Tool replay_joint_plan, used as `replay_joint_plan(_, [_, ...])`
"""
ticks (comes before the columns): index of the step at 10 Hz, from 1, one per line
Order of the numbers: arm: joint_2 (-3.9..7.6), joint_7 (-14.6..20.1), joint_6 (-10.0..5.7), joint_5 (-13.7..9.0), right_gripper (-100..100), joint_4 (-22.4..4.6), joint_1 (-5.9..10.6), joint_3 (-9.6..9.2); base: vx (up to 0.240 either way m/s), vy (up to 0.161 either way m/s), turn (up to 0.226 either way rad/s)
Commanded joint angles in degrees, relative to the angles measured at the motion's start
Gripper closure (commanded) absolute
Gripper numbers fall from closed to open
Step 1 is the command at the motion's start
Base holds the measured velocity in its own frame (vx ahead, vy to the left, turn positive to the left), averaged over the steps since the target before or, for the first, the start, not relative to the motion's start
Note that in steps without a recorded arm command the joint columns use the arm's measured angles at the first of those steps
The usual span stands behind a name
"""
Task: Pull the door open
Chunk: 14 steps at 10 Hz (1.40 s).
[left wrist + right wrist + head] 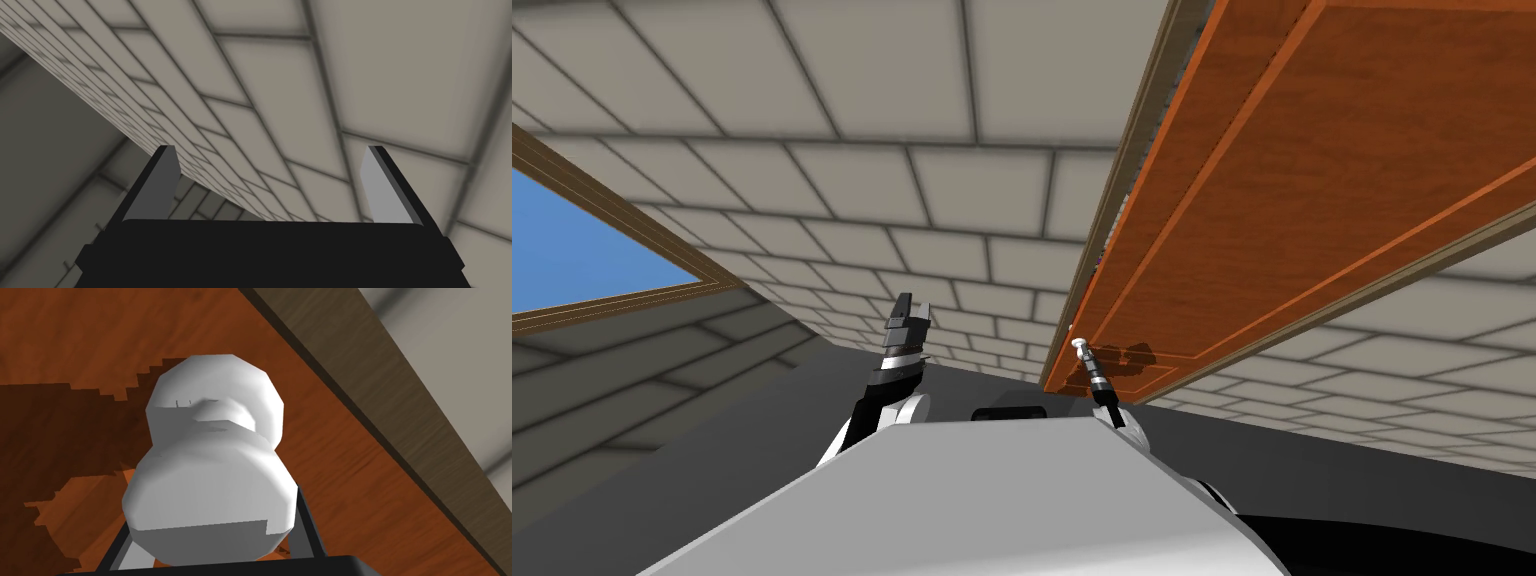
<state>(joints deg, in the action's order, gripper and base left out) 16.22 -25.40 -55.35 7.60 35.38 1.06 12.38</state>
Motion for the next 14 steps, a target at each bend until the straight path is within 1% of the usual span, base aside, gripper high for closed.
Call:
replay_joint_plan(1, [-0.64, 2.9, 0.38, -0.9, 100, 0.4, -0.19, -0.61, -0.049, -0.022, 0.059])
replay_joint_plan(2, [-0.64, 3.2, 0.38, -0.9, 100, 0.4, -0.19, -0.61, -0.037, -0.02, 0.033])
replay_joint_plan(3, [-0.7, 5.4, 0.53, -1.8, 100, 0.4, -0.06, -0.81, -0.038, -0.026, 0.068])
replay_joint_plan(4, [-0.7, 5.5, 0.53, -1.8, 100, 0.4, -0.06, -0.81, -0.033, -0.02, 0.047])
replay_joint_plan(5, [-0.76, 7.9, 0.69, -2.6, 100, 0.3, 0.06, -1.01, -0.04, -0.023, 0.083])
replay_joint_plan(6, [-0.82, 9.2, 0.84, -3.5, 100, 0.3, 0.18, -1.21, -0.058, -0.036, 0.114])
replay_joint_plan(7, [-0.82, 10.2, 0.84, -3.5, 100, 0.3, 0.18, -1.21, -0.043, -0.023, 0.044])
replay_joint_plan(8, [-0.88, 12.1, 1.0, -4.4, 100, 0.3, 0.3, -1.42, -0.048, -0.021, 0.062])
replay_joint_plan(9, [-0.88, 12.6, 1.0, -4.4, 100, 0.3, 0.3, -1.42, -0.035, -0.017, 0.037])
replay_joint_plan(10, [-0.94, 14.8, 1.16, -5.4, 100, 0.2, 0.43, -1.63, -0.038, -0.015, 0.065])
replay_joint_plan(11, [-1.0, 16.3, 1.32, -6.3, 100, 0.2, 0.56, -1.85, -0.06, -0.032, 0.118])
replay_joint_plan(12, [-1.0, 17.3, 1.32, -6.3, 100, 0.2, 0.56, -1.85, -0.05, -0.028, 0.051])
replay_joint_plan(13, [-1.07, 19.3, 1.48, -7.3, 100, 0.2, 0.69, -2.06, -0.047, -0.021, 0.079])
replay_joint_plan(14, [-1.07, 19.7, 1.48, -7.3, 100, 0.2, 0.69, -2.06, -0.036, -0.019, 0.043])
